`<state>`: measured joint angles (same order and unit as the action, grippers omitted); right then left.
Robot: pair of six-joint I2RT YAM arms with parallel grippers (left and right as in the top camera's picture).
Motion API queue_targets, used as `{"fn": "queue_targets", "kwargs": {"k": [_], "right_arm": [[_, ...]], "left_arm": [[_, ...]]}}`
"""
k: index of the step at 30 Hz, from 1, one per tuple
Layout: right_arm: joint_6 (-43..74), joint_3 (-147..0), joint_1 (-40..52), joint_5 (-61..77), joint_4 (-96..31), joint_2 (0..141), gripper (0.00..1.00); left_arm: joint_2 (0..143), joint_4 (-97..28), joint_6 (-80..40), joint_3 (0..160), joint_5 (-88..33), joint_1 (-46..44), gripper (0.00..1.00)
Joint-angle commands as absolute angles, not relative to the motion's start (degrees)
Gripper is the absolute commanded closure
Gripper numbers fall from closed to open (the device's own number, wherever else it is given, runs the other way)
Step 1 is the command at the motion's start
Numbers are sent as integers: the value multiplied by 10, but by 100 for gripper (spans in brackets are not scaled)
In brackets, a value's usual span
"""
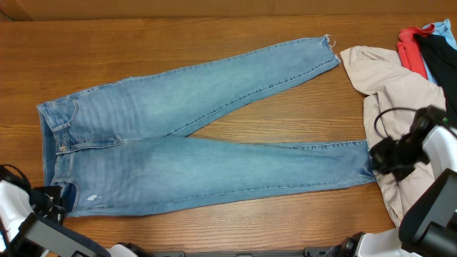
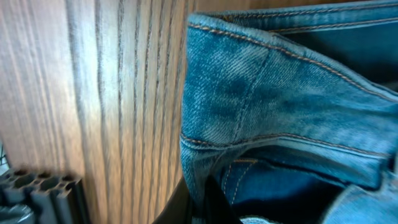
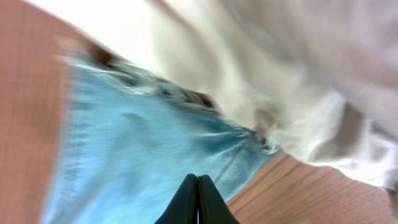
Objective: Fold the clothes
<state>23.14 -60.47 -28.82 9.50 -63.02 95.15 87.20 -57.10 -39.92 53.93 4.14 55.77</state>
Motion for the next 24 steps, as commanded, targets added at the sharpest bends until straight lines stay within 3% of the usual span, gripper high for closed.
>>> {"fn": "queue_targets", "kwargs": {"k": [1,6,10,11,14,15,24], "right_arm": [[209,-704,-286,116,-666,917,96],[195,-813,-286,117,-731,917,96],[186,-818,-285,117,-768,917,96],[178,-809,-284,116,-772,917,93],[176,-769,-282,117,-769,917,66],[176,-755,-283,117,-766,917,62],[178,-575,-283,136,-657,917,62]], "left_arm": [[846,-600,-389,581,33,559,96],[820,-612,-388,591,34,559,96],[817,-608,-388,590,34,557,95],[817,-606,-388,590,34,557,95],[817,-604,-388,590,34,557,94],[817,-601,-388,590,34,557,94],[817,-585,-388,590,31,557,93]]}}
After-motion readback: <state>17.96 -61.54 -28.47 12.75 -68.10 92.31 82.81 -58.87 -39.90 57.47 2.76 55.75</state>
